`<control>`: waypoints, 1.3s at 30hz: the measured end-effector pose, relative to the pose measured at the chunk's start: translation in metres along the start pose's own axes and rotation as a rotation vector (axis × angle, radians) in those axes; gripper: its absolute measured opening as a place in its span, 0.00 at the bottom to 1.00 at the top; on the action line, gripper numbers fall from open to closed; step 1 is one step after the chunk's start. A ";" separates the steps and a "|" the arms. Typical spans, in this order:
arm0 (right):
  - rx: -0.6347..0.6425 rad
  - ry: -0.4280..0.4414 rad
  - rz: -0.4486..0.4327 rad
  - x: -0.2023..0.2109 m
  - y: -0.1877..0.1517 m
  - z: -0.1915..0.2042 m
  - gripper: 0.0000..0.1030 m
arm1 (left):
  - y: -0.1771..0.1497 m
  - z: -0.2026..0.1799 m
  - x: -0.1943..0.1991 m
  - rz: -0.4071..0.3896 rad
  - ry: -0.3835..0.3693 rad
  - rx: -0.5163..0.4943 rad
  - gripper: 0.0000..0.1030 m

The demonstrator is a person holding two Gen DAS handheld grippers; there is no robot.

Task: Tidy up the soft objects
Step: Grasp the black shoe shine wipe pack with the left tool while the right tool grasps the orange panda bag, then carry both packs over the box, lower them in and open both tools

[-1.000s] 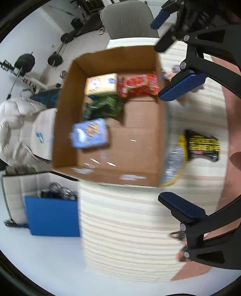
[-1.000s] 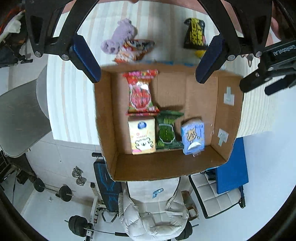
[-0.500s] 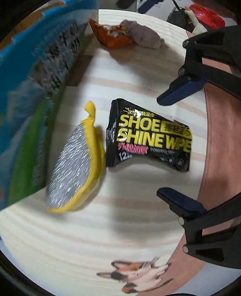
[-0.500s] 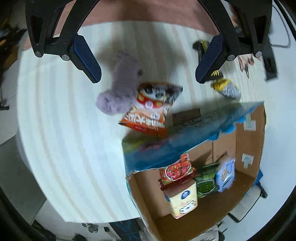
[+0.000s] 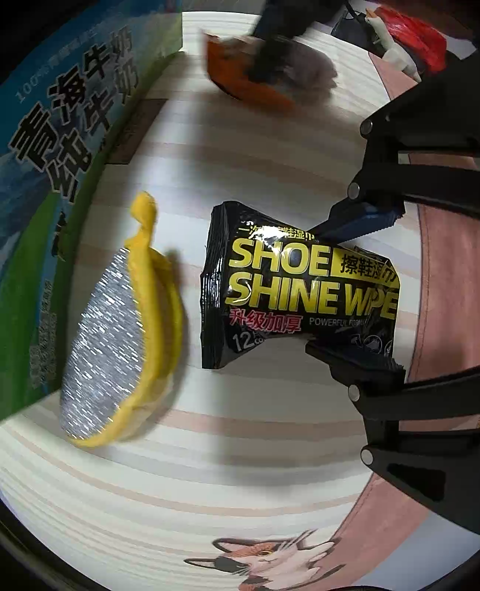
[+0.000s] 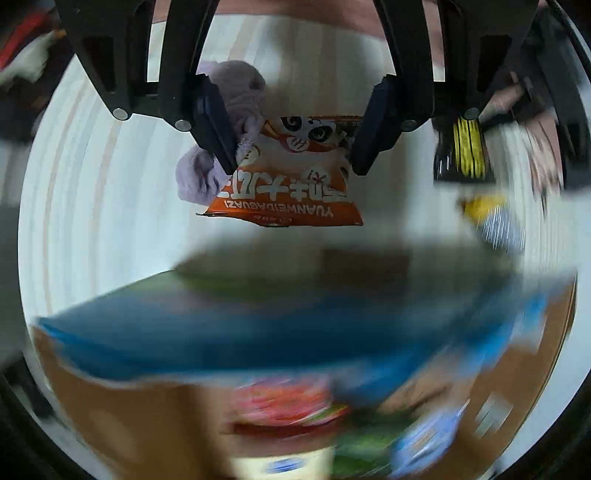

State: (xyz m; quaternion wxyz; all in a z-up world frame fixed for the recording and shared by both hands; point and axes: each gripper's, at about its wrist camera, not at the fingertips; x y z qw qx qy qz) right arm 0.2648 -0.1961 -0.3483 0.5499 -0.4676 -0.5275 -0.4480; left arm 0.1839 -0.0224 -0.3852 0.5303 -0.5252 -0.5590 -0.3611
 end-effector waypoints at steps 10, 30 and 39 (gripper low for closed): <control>0.033 0.075 0.038 0.012 -0.052 0.017 0.71 | -0.022 0.005 -0.013 0.010 -0.022 0.005 0.50; -0.129 0.145 0.061 -0.032 -0.062 0.034 0.61 | -0.008 0.002 -0.003 0.009 0.001 -0.019 0.49; -0.156 0.248 0.018 0.000 -0.074 0.038 0.56 | -0.025 0.020 0.019 -0.010 -0.050 0.027 0.41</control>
Point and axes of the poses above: each gripper's, at about its wrist camera, not at the fingertips, and x roughly against the way its jaws point, z to its left, y to its top, and after that the axes turned 5 degrees about -y, right-handed
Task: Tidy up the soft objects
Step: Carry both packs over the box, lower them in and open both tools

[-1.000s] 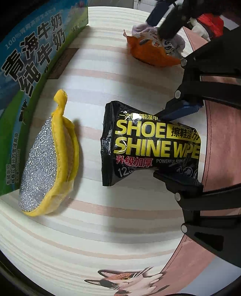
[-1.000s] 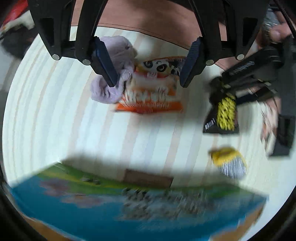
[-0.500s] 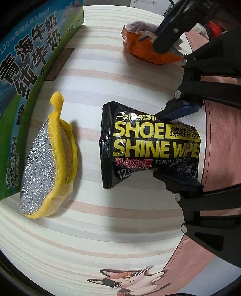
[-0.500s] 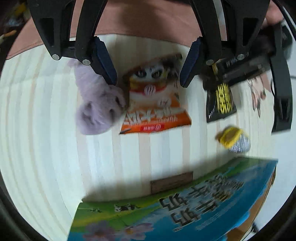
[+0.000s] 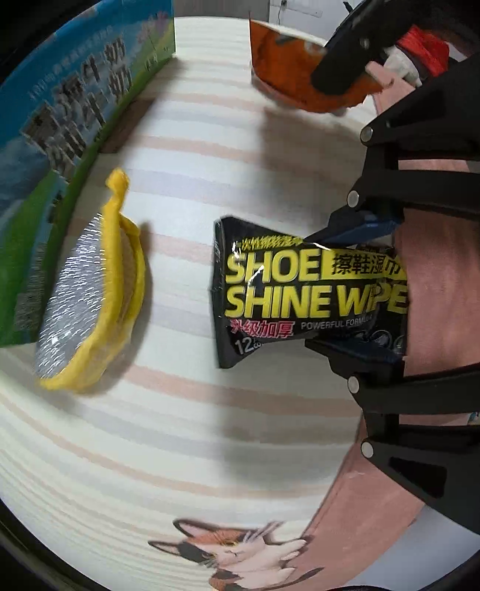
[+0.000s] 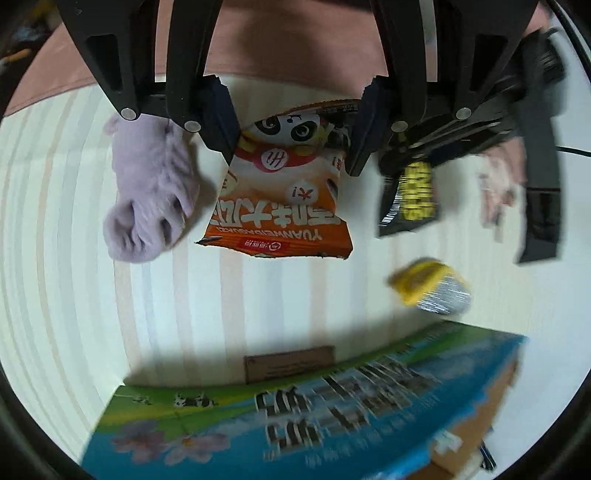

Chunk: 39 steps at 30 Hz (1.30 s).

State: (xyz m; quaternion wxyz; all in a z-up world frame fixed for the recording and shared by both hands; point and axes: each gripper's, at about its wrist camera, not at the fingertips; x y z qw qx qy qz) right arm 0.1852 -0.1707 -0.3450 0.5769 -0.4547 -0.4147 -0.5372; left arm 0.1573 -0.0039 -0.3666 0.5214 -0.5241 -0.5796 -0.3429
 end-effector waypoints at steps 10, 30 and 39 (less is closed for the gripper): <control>0.026 0.133 -0.142 0.116 0.001 -0.003 0.56 | -0.009 -0.031 0.105 -0.166 -0.119 -0.083 0.40; 0.203 -0.099 -0.213 0.149 0.152 0.053 0.55 | 0.200 -0.070 0.131 -0.047 -0.223 -0.081 0.40; 0.201 -0.164 -0.079 0.078 0.180 0.041 0.55 | 0.218 -0.073 0.077 0.071 -0.188 -0.101 0.40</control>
Point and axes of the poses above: each gripper's, at about its wrist camera, not at the fingertips, and x roughly against the way its jaws point, z to its left, y to its top, and after that the axes turned 5 degrees about -y, right-handed
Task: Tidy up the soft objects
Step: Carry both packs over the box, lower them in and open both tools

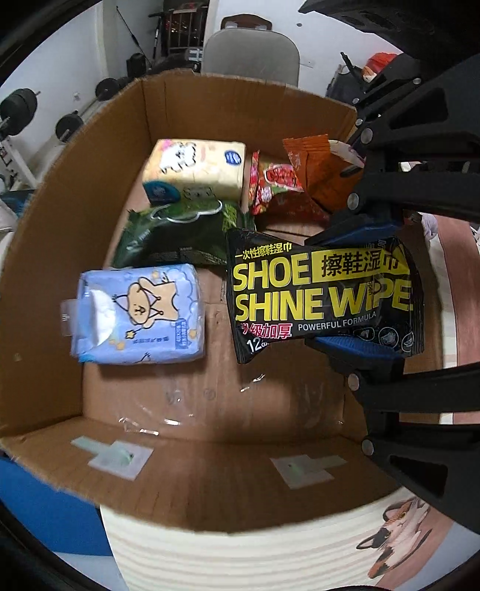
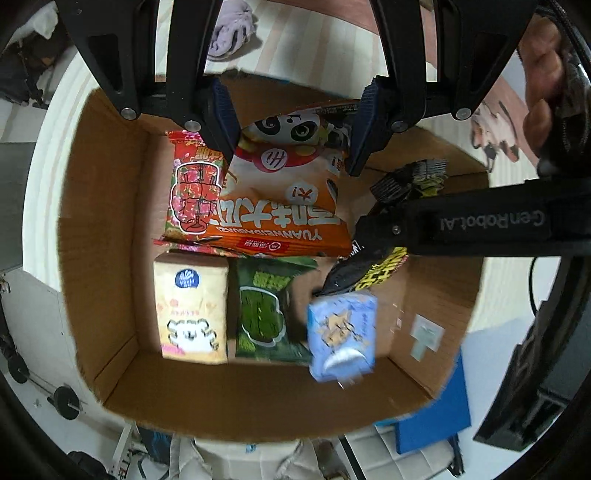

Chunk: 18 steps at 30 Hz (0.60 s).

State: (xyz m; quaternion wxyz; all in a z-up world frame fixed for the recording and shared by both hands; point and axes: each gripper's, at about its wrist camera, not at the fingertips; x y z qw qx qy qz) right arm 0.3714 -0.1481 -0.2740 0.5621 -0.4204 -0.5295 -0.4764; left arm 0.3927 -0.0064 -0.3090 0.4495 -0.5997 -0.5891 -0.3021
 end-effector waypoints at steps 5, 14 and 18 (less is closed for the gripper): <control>-0.001 -0.003 0.041 -0.019 0.006 -0.004 0.56 | 0.008 -0.001 -0.012 0.051 0.033 -0.018 0.42; -0.022 -0.033 0.036 -0.008 0.012 -0.010 0.65 | 0.002 -0.009 0.017 -0.017 0.111 -0.058 0.60; -0.037 -0.050 0.012 0.007 0.012 -0.014 0.69 | -0.005 -0.011 0.043 -0.089 0.124 -0.075 0.74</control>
Point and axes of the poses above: each gripper's, at about its wrist camera, not at the fingertips, and x roughly against the way its jaws point, z to its left, y to its top, and after that the axes turned 5 degrees about -y, right-handed
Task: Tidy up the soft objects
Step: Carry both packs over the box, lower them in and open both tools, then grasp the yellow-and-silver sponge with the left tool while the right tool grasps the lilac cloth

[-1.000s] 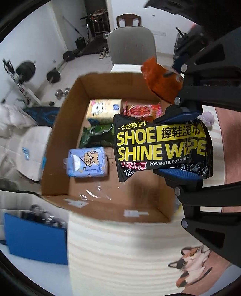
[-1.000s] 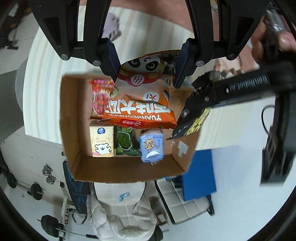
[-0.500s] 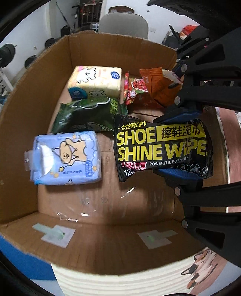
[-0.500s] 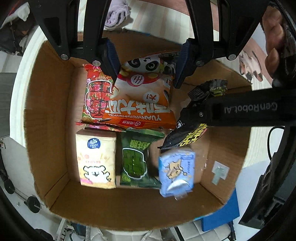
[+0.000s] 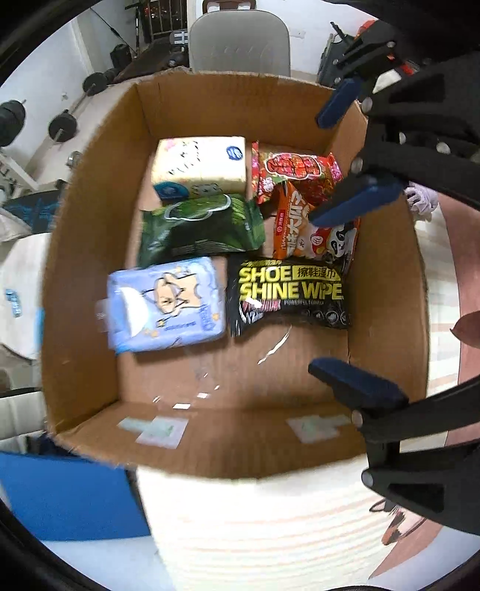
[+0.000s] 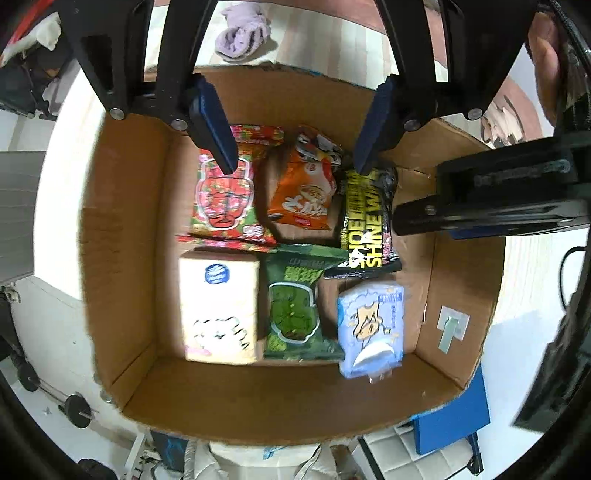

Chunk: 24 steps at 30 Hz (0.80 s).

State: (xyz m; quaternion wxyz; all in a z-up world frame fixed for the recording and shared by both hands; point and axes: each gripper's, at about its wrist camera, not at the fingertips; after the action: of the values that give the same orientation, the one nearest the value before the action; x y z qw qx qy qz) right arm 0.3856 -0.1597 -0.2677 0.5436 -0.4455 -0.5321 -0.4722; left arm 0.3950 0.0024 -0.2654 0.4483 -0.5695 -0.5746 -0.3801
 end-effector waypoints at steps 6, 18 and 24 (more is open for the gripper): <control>-0.020 -0.064 -0.043 0.022 -0.008 -0.006 0.76 | -0.026 0.002 0.037 -0.116 0.050 -0.018 0.85; -0.053 -0.078 -0.148 0.074 -0.050 -0.009 0.93 | -0.078 -0.015 0.060 -0.250 0.141 -0.060 0.98; -0.055 -0.124 -0.226 0.098 -0.072 -0.005 0.96 | -0.102 -0.020 0.084 -0.342 0.163 -0.065 0.99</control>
State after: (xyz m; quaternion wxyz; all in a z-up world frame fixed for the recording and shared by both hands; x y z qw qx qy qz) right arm 0.3142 -0.1797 -0.1708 0.4407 -0.4256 -0.5983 -0.5164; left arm 0.2997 0.0029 -0.1723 0.4037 -0.4449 -0.6123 -0.5140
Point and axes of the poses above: each gripper's, at about its wrist camera, not at the fingertips, and x roughly against the way its jaws point, z to its left, y to its top, and after that the axes turned 5 degrees about -y, right-handed
